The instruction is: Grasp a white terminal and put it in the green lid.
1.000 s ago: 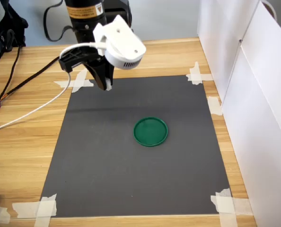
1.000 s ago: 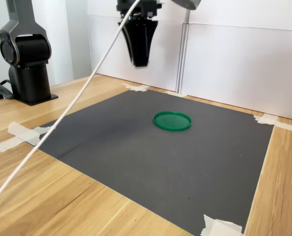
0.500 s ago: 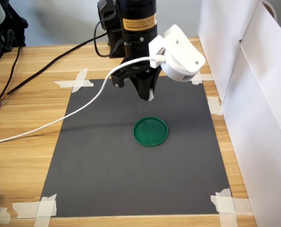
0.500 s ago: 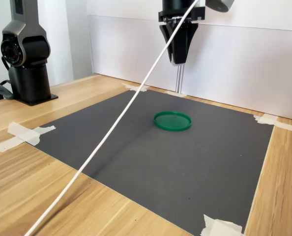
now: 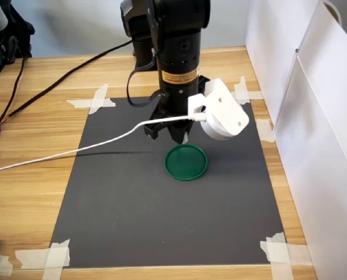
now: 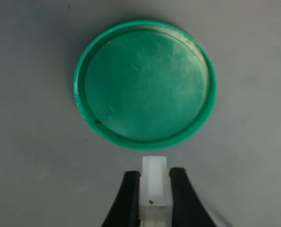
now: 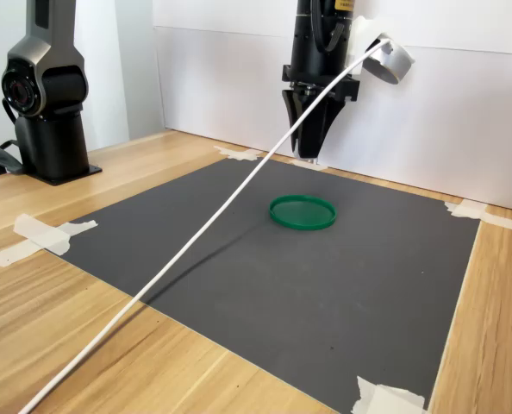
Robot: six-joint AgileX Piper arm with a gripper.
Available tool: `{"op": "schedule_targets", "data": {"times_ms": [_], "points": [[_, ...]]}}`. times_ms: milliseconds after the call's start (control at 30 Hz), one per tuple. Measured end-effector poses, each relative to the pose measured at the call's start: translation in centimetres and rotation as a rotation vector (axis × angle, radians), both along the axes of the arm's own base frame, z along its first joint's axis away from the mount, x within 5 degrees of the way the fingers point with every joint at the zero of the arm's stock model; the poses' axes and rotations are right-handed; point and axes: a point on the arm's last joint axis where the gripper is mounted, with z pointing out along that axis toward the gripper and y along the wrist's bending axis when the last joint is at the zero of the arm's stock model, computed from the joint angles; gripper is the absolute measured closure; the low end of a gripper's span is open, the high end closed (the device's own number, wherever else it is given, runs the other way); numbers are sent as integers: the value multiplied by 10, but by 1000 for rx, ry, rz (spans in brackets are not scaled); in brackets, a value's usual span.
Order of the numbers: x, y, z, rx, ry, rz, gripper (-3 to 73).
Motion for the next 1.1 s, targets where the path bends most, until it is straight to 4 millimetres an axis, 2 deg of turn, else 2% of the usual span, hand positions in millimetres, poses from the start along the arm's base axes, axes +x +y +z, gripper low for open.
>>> {"op": "schedule_targets", "data": {"times_ms": [133, 467, 1100], "points": [[1, 0, -16, -9, 4, 26, 596], [8, 5, -33, 20, -20, 64, 596], [7, 5, -50, 24, 0, 93, 596]]}}
